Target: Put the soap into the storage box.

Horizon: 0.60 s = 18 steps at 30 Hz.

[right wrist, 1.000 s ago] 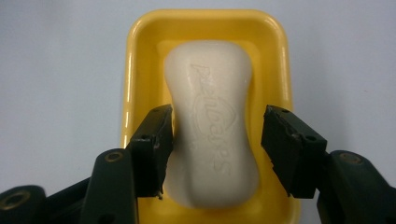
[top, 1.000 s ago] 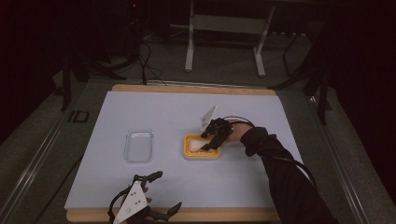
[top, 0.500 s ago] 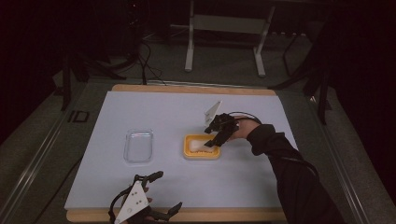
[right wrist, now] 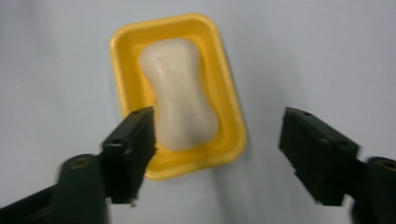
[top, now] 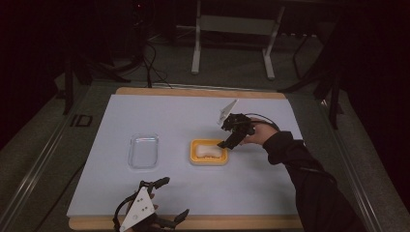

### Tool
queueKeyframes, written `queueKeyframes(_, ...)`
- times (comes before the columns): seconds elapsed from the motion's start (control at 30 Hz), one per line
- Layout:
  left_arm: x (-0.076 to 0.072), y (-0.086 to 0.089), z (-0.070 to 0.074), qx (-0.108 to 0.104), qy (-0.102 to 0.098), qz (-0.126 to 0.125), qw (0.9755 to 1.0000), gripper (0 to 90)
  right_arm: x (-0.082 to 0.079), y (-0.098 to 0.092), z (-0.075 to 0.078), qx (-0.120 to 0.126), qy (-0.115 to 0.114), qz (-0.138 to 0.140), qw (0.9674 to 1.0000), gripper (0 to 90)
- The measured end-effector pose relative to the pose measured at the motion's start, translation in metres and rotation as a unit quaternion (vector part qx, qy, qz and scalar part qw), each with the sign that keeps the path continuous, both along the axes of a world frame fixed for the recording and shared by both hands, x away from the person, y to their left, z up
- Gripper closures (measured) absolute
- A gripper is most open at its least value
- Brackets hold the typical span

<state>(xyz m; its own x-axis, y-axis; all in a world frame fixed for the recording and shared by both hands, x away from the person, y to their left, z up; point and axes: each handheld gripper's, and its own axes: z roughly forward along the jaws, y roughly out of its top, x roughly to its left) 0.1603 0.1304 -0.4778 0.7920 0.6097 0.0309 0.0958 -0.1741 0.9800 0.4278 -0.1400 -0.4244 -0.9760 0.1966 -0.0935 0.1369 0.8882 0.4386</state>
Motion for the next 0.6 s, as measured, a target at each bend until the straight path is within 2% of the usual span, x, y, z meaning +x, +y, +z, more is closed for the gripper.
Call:
queueKeyframes(0.1, 0.000, 0.000, 0.000, -0.001, 0.000, 0.000, 1.0000, 0.2, -0.002, -0.004, 0.001, 0.003, -0.008, -0.027, 0.9996, 18.9)
queueKeyframes(0.2, 0.001, 0.000, 0.000, 0.000, 0.001, 0.000, 1.0000, 0.2, -0.004, -0.009, 0.001, 0.003, 0.000, -0.042, 0.9991, 11.4)
queueKeyframes(0.27, 0.001, -0.001, 0.000, 0.001, 0.001, 0.000, 1.0000, 0.2, -0.006, -0.013, 0.001, 0.006, -0.005, -0.045, 0.9990, 10.2)
queueKeyframes(0.33, 0.001, -0.001, 0.000, 0.001, 0.001, 0.000, 1.0000, 0.2, -0.007, -0.017, 0.002, 0.010, -0.004, -0.063, 0.9980, 10.2)
queueKeyframes(0.37, 0.001, -0.001, 0.000, 0.001, 0.001, 0.000, 1.0000, 0.2, -0.007, -0.017, 0.002, 0.010, -0.004, -0.063, 0.9980, 10.2)
queueKeyframes(0.47, 0.001, 0.000, 0.000, 0.000, 0.001, 0.000, 1.0000, 0.2, -0.011, -0.025, 0.000, 0.011, -0.005, -0.097, 0.9952, 10.3)
queueKeyframes(0.6, 0.001, -0.001, 0.000, 0.001, 0.002, 0.001, 1.0000, 0.2, -0.015, -0.033, -0.004, 0.021, -0.005, -0.117, 0.9929, 10.2)
